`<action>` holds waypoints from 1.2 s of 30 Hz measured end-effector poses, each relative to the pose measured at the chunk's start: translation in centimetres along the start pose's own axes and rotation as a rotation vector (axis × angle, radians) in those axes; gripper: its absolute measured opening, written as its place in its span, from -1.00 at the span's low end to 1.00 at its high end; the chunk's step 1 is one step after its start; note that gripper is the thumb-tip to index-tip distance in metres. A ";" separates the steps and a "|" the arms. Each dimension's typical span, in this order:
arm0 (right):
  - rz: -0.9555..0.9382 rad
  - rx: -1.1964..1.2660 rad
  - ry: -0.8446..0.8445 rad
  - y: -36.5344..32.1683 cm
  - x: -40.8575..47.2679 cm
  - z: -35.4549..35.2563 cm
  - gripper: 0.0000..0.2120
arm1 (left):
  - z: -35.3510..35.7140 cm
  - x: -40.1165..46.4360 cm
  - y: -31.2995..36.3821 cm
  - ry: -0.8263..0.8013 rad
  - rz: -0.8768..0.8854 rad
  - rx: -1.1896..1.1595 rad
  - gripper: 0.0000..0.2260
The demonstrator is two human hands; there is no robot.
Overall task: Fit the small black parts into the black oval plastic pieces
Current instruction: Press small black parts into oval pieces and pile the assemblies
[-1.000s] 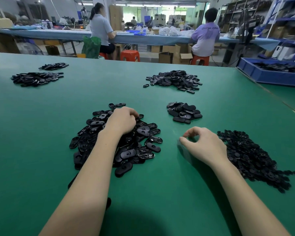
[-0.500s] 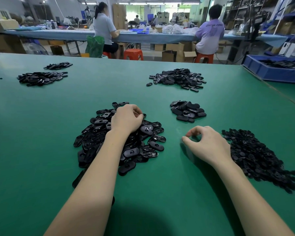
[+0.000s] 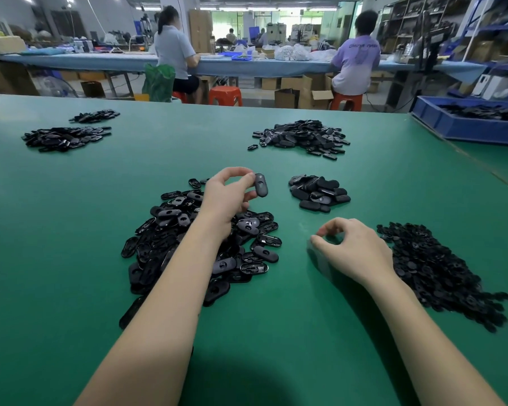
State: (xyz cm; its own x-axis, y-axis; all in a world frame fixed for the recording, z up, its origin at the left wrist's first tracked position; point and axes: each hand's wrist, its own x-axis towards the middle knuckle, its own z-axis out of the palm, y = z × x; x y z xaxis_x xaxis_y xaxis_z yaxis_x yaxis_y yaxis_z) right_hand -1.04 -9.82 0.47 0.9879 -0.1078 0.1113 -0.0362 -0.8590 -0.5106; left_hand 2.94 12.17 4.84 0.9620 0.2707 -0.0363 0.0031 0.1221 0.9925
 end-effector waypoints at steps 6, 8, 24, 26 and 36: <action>-0.070 0.201 -0.030 0.5 0.2 -1.4 -0.94 | 3.7 -2.8 -0.7 -0.236 -0.162 -0.180 -0.81; -0.109 0.250 0.005 0.9 0.1 -2.2 -0.95 | 4.7 -3.5 -0.8 -0.292 -0.236 -0.254 -0.82; 0.099 0.003 0.018 5.2 0.7 -6.6 -0.81 | 7.3 -5.4 -3.1 -0.484 -0.287 0.010 -0.79; 0.124 -0.050 0.024 5.2 0.7 -7.0 -0.82 | 7.4 -5.5 -3.2 -0.470 -0.271 0.024 -0.80; 0.200 -0.256 -0.138 3.9 0.1 -8.5 -0.92 | 7.8 -6.2 -3.7 -0.454 -0.249 -0.052 -0.68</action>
State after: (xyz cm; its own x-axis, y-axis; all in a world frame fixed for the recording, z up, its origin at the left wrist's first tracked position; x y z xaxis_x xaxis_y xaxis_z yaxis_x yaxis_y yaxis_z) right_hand -2.41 -17.45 5.73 0.9680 -0.2326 -0.0946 -0.2500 -0.9274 -0.2784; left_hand -0.90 2.59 2.30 0.9554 -0.2127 -0.2046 0.2442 0.1801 0.9529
